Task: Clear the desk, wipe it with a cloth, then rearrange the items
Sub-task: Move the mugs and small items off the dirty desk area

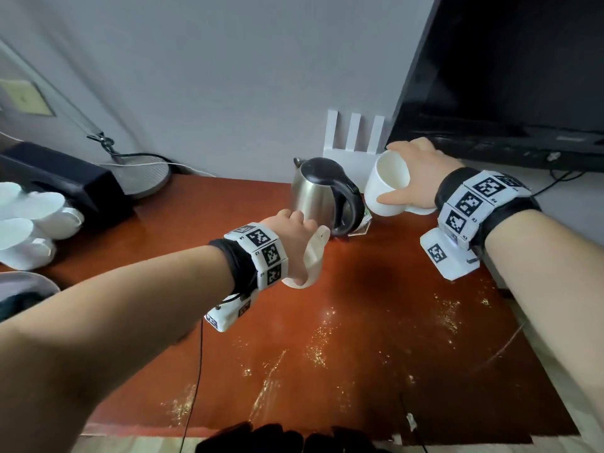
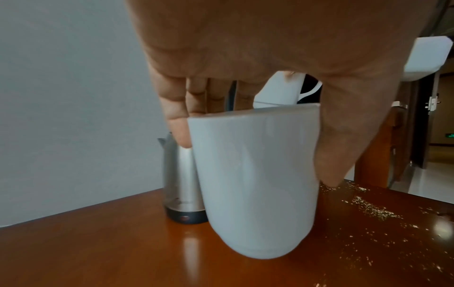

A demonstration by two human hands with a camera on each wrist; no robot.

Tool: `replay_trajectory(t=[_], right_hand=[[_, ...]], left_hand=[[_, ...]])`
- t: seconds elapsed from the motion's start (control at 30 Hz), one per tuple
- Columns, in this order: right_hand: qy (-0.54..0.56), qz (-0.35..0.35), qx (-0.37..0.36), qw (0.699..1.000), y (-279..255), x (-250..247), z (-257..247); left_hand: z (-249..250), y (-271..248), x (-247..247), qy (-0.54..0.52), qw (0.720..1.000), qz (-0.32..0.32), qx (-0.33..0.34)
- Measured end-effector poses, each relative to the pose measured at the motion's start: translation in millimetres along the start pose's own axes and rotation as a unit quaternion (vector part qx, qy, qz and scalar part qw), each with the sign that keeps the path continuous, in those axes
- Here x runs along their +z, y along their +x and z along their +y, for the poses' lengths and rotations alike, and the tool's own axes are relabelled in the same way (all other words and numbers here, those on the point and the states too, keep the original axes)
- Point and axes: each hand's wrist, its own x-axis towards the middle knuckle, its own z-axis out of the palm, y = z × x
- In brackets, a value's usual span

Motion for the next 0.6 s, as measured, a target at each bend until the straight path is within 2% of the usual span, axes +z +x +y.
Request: replay_trajectory(t=[0.17,0.37,0.6], right_hand=[[0.035,0.009,-0.031,0.999,-13,-4,-97],[0.046,-0.032,-0.072,0.996,-6,29,-216],[0.054,-0.091,-0.114,0.988,23,76,-318]], left_hand=[[-84,-52,10,0.002,0.999,0.0,-0.039],[-195,-105,37,-0.004,0.993,-0.004,-0.116],[-282,-124,68,-0.032,0.982,-0.01,-0.184]])
